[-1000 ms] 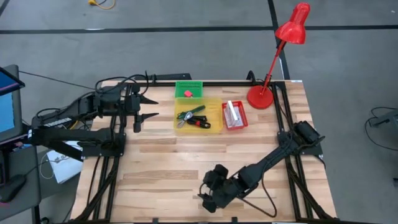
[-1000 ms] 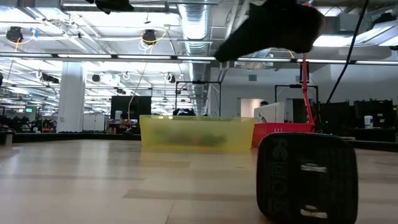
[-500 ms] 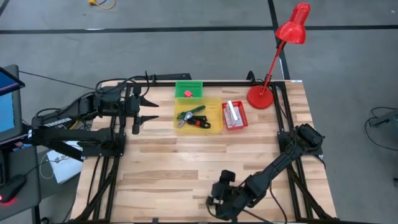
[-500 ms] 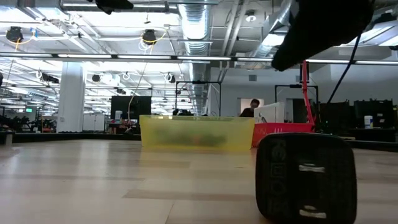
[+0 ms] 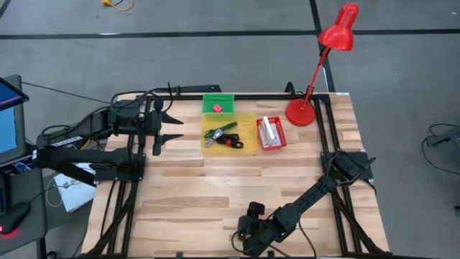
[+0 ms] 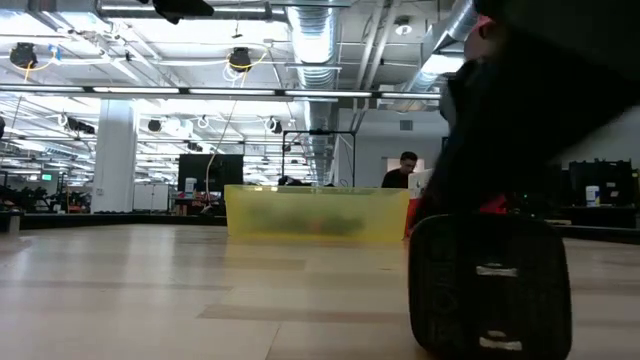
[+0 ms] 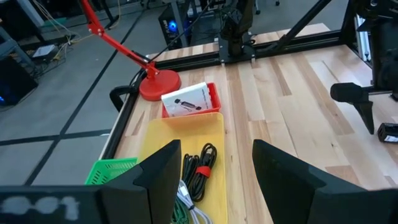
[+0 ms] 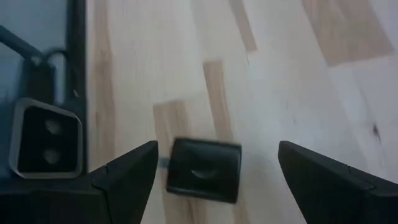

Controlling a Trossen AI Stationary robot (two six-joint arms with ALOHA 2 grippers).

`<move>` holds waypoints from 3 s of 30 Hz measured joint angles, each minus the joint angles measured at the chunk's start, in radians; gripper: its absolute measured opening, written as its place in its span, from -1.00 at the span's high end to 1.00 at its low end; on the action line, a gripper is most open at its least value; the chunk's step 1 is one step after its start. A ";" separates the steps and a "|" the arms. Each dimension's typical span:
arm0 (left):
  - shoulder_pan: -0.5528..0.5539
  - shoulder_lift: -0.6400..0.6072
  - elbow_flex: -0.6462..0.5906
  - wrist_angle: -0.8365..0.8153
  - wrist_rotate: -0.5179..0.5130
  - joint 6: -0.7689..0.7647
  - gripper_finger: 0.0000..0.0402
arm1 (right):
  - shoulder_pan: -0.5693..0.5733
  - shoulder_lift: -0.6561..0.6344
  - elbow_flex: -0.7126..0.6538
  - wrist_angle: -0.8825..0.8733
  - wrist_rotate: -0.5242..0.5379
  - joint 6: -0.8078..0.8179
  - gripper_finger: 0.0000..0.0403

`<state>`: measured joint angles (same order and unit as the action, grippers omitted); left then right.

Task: Pick and place items into bin
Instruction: Put the black charger adapter into the green bin

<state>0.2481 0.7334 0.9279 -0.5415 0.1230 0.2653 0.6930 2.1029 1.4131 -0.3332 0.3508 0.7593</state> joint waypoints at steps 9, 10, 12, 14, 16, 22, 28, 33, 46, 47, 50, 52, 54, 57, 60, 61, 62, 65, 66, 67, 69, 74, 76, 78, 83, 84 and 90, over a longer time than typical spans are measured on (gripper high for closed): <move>0.000 0.000 0.000 -0.002 0.000 0.000 0.06 | 0.000 -0.003 0.002 -0.003 -0.022 0.027 -0.62; 0.000 0.000 0.000 -0.002 0.000 0.000 0.06 | 0.001 -0.003 0.002 -0.003 -0.023 0.026 -0.62; 0.000 0.000 0.000 -0.003 0.000 0.000 0.06 | 0.001 -0.003 0.002 -0.003 -0.024 0.027 -0.62; 0.000 0.000 0.000 -0.003 0.000 0.000 0.06 | 0.000 -0.003 0.002 -0.004 -0.034 0.027 -0.62; 0.000 0.000 0.000 -0.007 0.000 0.000 0.06 | 0.000 -0.003 0.002 -0.006 -0.039 0.028 -0.62; 0.000 0.000 0.000 -0.010 0.000 0.000 0.06 | 0.000 -0.003 0.002 -0.034 -0.061 0.028 -0.62; 0.000 0.000 0.000 -0.010 0.000 0.000 0.06 | 0.000 -0.003 0.002 -0.048 -0.062 0.028 -0.62; 0.000 0.000 0.000 -0.010 0.000 0.000 0.06 | 0.000 -0.003 0.002 -0.048 -0.065 0.028 -0.57; 0.000 0.000 0.000 -0.010 -0.001 0.000 0.06 | -0.002 -0.003 0.002 -0.050 -0.065 0.028 -0.18; 0.000 0.000 0.000 -0.010 -0.001 0.000 0.06 | -0.002 -0.003 0.002 -0.052 -0.065 0.028 -0.12; 0.000 0.000 0.000 -0.010 0.000 0.000 0.06 | -0.002 -0.003 0.002 -0.052 -0.065 0.028 0.09; 0.000 0.000 0.000 -0.010 0.000 0.000 0.06 | -0.002 -0.003 0.002 -0.051 -0.068 0.027 0.22; 0.000 0.000 0.000 -0.009 0.001 -0.004 0.06 | -0.004 -0.003 0.002 -0.051 -0.083 0.026 0.23; 0.000 0.000 0.000 -0.009 0.001 -0.018 0.06 | -0.008 -0.003 0.002 -0.051 -0.091 0.027 0.23; 0.000 0.000 0.000 -0.010 0.001 -0.025 0.06 | -0.008 -0.003 0.002 -0.051 -0.090 0.026 0.23; 0.000 0.000 0.000 -0.010 0.001 -0.026 0.06 | -0.008 -0.003 0.002 -0.052 -0.090 0.027 0.23; 0.000 0.000 0.000 -0.010 0.001 -0.026 0.06 | -0.009 -0.003 0.002 -0.052 -0.089 0.027 0.23; 0.000 0.000 0.000 -0.010 0.000 -0.040 0.06 | -0.015 -0.003 0.002 -0.052 -0.089 0.027 0.22; 0.000 0.000 0.000 -0.010 -0.001 -0.044 0.06 | -0.015 -0.003 0.002 -0.053 -0.089 0.026 0.22; 0.000 0.000 0.000 -0.010 -0.001 -0.044 0.06 | -0.016 -0.003 0.002 -0.053 -0.088 0.025 0.22; 0.000 0.000 0.000 -0.010 -0.003 -0.044 0.06 | -0.019 -0.003 0.002 -0.055 -0.088 0.017 0.22; 0.000 0.000 0.000 -0.010 -0.004 -0.045 0.06 | -0.031 -0.004 0.002 -0.059 -0.089 -0.017 0.22; 0.000 0.000 0.000 -0.009 -0.004 -0.045 0.06 | -0.038 -0.009 0.002 -0.071 -0.091 -0.036 0.22; 0.000 0.000 0.000 -0.005 -0.004 -0.045 0.06 | -0.048 -0.011 0.002 -0.079 -0.092 -0.061 0.22; 0.000 0.000 0.000 0.014 -0.004 -0.045 0.06 | -0.087 -0.022 0.000 -0.097 -0.094 -0.153 0.22; 0.000 0.000 0.000 0.019 -0.004 -0.045 0.06 | -0.097 -0.023 0.000 -0.099 -0.094 -0.167 0.22; 0.000 0.000 0.000 0.017 -0.005 -0.045 0.06 | -0.158 -0.085 0.000 -0.146 -0.091 -0.285 0.22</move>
<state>0.2481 0.7333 0.9279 -0.5247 0.1184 0.2207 0.5345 2.0177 1.4132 -0.4794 0.2600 0.4748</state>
